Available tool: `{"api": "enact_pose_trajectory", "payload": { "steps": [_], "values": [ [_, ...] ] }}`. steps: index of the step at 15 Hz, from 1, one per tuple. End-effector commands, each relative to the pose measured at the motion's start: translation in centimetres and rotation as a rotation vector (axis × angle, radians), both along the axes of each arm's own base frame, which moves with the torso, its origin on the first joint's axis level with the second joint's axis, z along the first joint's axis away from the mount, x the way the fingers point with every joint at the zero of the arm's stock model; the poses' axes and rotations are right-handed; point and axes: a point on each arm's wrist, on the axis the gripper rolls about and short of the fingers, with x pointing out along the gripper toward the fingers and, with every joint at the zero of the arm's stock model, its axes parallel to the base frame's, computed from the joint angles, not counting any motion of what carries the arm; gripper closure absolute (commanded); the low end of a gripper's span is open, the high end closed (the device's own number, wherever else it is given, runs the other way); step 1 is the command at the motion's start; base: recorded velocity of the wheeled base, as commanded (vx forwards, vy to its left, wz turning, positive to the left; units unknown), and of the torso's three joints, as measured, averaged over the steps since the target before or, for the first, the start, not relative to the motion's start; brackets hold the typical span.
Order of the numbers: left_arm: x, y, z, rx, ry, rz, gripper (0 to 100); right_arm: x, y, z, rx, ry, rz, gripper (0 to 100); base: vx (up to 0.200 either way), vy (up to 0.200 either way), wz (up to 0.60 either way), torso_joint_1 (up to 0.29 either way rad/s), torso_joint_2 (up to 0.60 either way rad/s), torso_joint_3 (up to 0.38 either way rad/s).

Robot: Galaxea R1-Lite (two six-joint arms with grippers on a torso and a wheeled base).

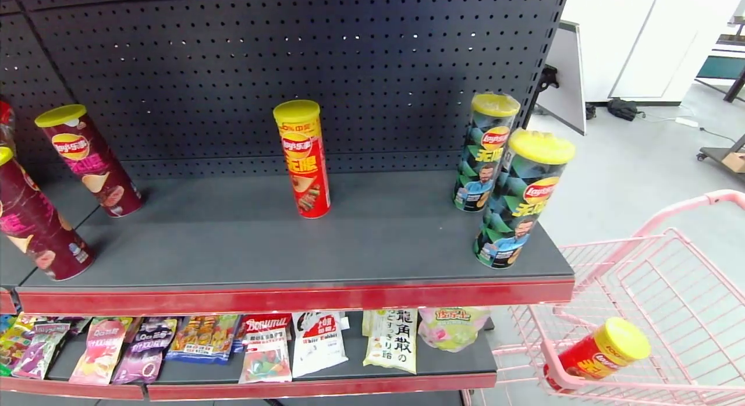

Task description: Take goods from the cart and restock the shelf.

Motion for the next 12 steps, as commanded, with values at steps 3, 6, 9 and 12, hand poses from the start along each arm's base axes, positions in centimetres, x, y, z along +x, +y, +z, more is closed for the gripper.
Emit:
{"api": "enact_pose_trajectory", "payload": {
  "steps": [3,6,9,12],
  "values": [
    [0.01,0.0,0.0,0.0,0.001,0.001,0,0.01,0.0,0.0,0.002,0.001,-0.001,0,0.0,0.0,-0.4,0.005,0.0,0.0],
    [0.01,0.0,0.0,0.0,0.001,0.001,0,0.01,0.0,0.0,0.002,0.001,0.0,0,0.0,0.0,-0.6,-0.002,0.0,0.002],
    [0.01,0.0,0.0,0.0,0.001,-0.001,0,0.01,0.0,0.0,0.002,0.001,-0.001,0,0.0,0.0,-0.6,0.006,0.0,-0.001],
    [-0.01,0.0,0.04,0.0,-0.001,-0.001,0,0.01,0.0,0.0,0.0,0.001,-0.001,0,0.0,0.0,-0.6,0.001,0.0,0.001]
  ]
}}
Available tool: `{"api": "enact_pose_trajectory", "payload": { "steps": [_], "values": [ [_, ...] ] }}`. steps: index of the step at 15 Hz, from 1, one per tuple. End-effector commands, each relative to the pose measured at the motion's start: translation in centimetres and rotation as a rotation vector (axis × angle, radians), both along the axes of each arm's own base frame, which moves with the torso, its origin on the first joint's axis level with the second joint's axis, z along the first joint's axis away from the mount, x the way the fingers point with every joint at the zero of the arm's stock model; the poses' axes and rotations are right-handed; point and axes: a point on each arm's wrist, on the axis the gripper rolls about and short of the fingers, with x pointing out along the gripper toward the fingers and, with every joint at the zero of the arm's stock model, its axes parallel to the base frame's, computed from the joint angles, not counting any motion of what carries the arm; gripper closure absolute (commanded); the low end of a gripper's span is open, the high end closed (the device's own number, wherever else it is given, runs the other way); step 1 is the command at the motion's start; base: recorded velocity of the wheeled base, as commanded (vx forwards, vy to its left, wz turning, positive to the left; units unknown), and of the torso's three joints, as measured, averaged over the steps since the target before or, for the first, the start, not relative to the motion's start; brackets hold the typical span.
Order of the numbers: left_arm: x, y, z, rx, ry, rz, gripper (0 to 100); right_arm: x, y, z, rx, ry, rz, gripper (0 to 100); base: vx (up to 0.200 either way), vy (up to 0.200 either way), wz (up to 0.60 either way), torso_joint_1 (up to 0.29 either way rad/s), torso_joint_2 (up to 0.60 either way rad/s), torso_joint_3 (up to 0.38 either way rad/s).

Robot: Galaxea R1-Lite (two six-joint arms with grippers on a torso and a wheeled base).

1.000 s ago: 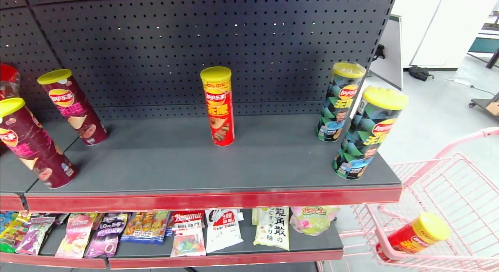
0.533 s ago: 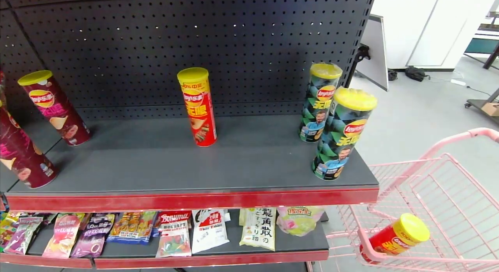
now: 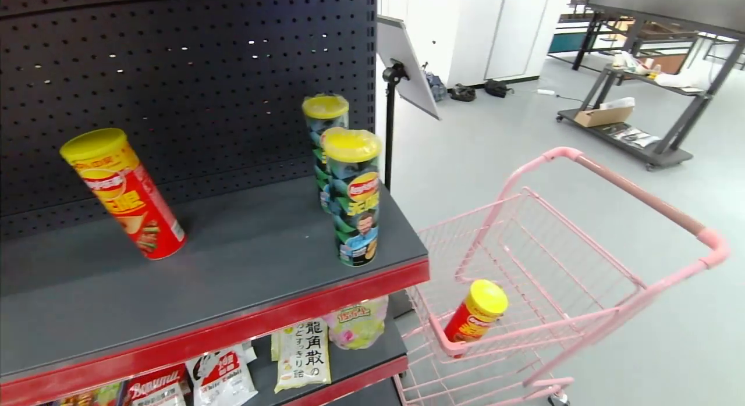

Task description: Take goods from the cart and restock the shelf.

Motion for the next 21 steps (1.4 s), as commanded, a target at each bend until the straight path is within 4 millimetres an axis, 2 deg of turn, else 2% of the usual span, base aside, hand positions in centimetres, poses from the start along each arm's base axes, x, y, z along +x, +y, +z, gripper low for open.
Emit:
{"api": "enact_pose_trajectory", "payload": {
  "steps": [1,6,21],
  "values": [
    [0.01,0.0,0.0,0.0,0.001,0.0,0,0.01,0.0,0.0,0.0,0.001,0.001,0,0.0,0.0,0.0,0.0,0.0,0.0],
    [0.01,0.0,0.0,0.0,0.001,0.0,0,0.01,0.0,0.0,0.003,0.001,0.0,0,0.0,0.0,0.0,-0.033,0.08,0.045],
    [0.01,0.0,0.0,0.0,0.001,0.0,0,0.01,0.0,0.0,0.004,0.002,0.0,0,0.0,0.0,0.0,-0.149,0.4,0.245]
  ]
}}
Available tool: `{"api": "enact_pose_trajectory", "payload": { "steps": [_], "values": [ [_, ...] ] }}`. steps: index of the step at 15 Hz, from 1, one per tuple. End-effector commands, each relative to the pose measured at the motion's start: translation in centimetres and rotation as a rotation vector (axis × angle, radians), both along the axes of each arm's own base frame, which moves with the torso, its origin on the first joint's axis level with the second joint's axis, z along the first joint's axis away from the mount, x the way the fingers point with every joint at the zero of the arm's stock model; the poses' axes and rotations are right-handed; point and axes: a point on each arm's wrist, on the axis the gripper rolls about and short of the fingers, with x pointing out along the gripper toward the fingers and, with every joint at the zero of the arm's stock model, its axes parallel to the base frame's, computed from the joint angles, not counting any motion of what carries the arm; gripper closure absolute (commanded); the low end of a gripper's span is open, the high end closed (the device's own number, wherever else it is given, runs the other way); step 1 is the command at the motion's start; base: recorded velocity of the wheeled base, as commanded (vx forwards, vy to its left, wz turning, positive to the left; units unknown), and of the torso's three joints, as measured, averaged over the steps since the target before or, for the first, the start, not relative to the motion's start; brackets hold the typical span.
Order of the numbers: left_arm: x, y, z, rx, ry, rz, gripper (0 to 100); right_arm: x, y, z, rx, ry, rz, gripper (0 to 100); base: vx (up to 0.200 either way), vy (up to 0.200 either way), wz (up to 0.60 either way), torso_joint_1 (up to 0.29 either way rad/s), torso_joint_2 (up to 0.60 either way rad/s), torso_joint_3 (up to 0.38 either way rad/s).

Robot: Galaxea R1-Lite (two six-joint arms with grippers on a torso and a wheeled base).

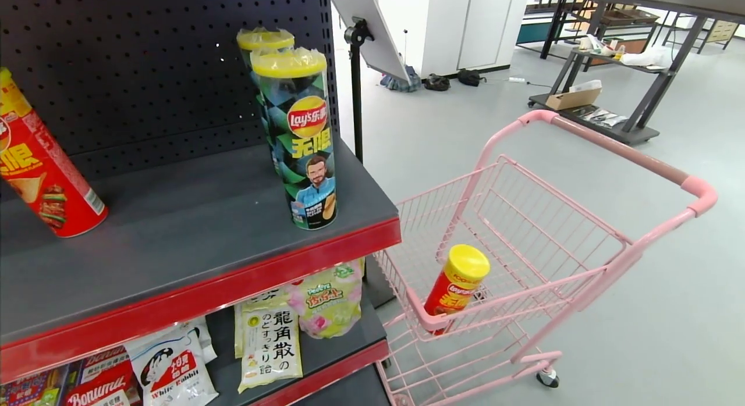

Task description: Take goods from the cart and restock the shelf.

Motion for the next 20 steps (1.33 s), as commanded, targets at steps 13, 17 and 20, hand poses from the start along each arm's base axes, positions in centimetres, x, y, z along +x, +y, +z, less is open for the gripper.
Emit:
{"api": "enact_pose_trajectory", "payload": {
  "steps": [13,17,20],
  "values": [
    [0.0,0.0,0.0,0.0,0.001,-0.001,0,2.5,0.1,12.1,0.057,0.005,0.07,0,0.0,0.0,0.0,-0.089,0.3,0.207],
    [0.0,0.0,0.0,0.0,0.001,-0.001,0,13.8,1.9,15.8,0.06,0.227,0.234,0,0.0,0.0,0.0,0.0,0.0,0.0],
    [0.0,0.0,0.0,0.0,0.001,-0.001,0,21.2,4.9,10.1,0.094,0.324,0.326,0,0.0,0.0,0.0,0.0,0.0,0.0]
  ]
}}
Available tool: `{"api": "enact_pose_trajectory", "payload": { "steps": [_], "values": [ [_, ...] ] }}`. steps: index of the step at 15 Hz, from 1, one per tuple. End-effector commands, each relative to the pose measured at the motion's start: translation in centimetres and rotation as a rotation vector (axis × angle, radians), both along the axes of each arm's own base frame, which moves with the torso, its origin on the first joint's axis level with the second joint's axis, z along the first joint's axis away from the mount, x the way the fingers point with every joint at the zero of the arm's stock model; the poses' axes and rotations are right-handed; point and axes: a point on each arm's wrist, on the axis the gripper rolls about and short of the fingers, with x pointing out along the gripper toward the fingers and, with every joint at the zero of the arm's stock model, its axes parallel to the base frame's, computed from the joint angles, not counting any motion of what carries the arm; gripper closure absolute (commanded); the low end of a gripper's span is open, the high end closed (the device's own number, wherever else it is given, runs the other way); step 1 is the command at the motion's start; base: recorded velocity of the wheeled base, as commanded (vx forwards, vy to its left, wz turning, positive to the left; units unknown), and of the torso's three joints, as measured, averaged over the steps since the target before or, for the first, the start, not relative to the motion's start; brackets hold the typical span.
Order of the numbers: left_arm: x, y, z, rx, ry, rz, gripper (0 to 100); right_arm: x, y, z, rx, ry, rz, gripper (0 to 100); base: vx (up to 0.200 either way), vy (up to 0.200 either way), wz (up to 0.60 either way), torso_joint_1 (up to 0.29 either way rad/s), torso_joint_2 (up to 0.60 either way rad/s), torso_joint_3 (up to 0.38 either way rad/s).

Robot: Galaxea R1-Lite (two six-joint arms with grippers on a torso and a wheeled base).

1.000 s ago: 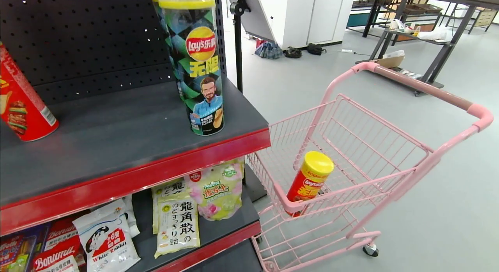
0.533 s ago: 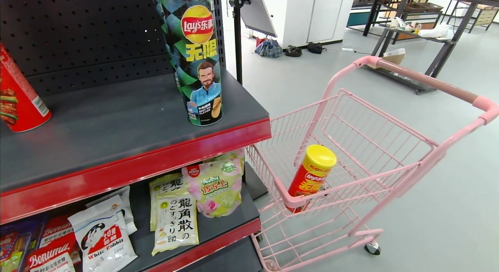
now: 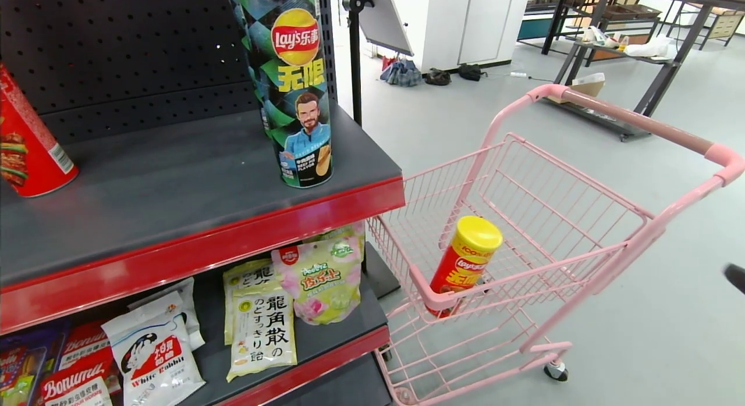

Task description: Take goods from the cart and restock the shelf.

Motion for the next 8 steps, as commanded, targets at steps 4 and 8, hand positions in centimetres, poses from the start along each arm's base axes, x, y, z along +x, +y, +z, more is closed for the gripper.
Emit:
{"api": "enact_pose_trajectory", "payload": {
  "steps": [4,8],
  "values": [
    [0.0,0.0,0.0,0.0,0.001,0.0,0,16.2,5.6,-7.9,0.042,0.347,0.233,0,0.0,0.0,0.0,0.0,0.0,0.0],
    [0.0,0.0,0.0,0.0,0.001,0.0,0,15.3,8.7,-8.0,0.039,0.365,0.356,0,0.0,0.0,0.0,0.0,0.0,0.0]
  ]
}}
